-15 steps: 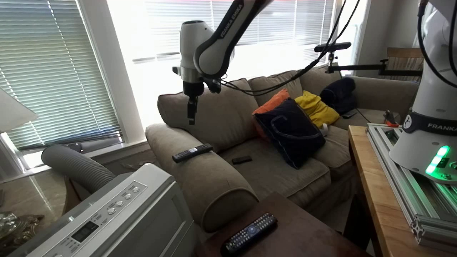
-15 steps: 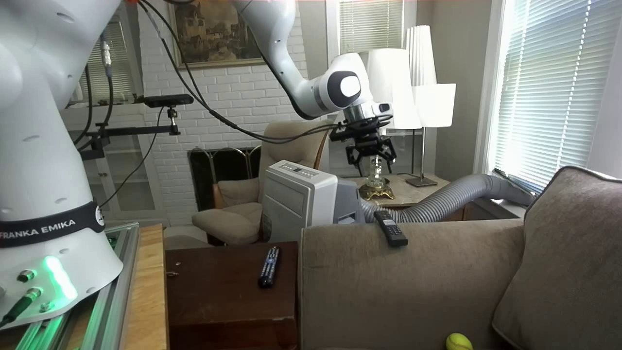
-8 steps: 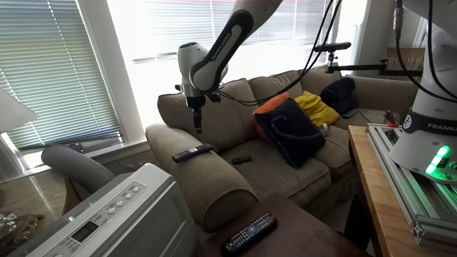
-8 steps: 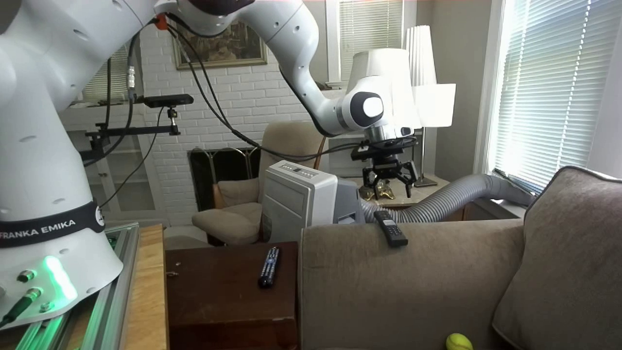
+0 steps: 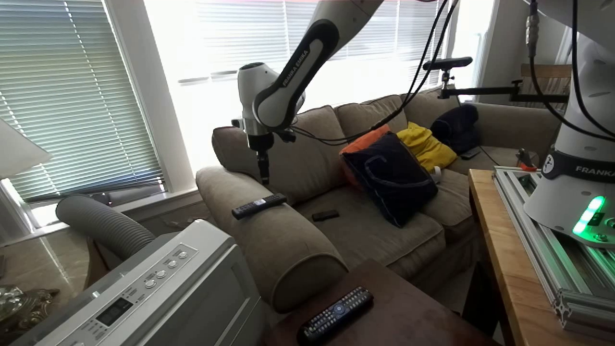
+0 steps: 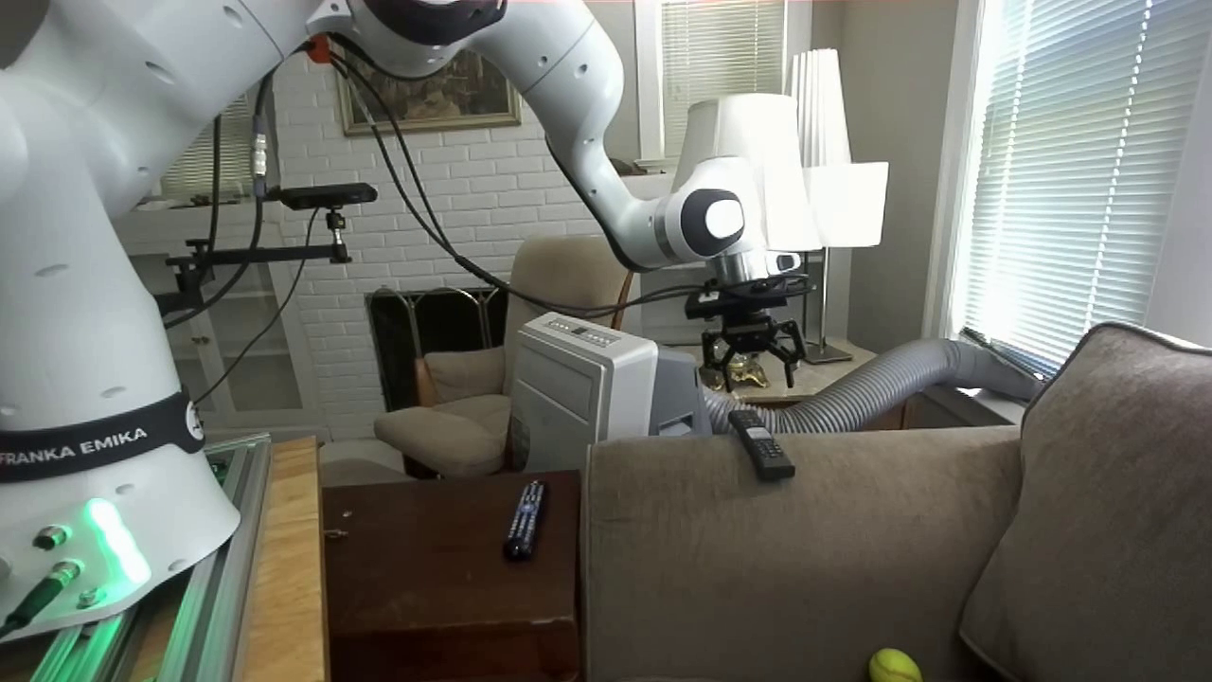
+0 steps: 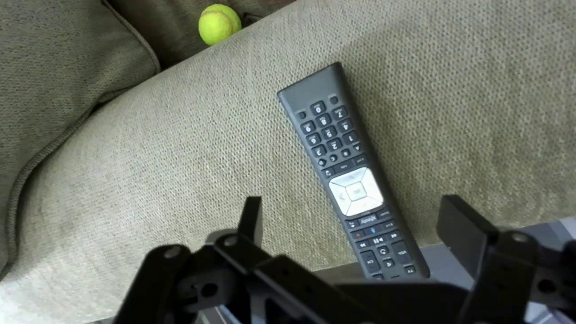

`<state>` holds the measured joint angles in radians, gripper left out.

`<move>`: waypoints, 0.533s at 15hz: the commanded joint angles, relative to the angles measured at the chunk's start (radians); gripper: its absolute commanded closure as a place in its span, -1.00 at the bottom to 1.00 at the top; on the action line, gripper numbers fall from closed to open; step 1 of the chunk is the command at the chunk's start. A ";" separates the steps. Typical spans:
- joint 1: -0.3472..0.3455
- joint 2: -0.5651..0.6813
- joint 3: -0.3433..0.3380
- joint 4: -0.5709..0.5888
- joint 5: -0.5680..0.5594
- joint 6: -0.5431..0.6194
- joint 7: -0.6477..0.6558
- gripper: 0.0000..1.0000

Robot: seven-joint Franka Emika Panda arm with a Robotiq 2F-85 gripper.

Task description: Put the remote on the table

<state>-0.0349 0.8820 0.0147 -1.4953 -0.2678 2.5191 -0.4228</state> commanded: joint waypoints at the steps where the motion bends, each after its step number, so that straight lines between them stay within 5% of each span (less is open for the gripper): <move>1: -0.041 0.068 0.042 0.058 -0.003 0.001 -0.119 -1.00; 8: -0.102 0.201 0.082 0.199 0.020 -0.034 -0.326 -1.00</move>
<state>-0.0962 1.0061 0.0520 -1.4026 -0.2678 2.5175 -0.6496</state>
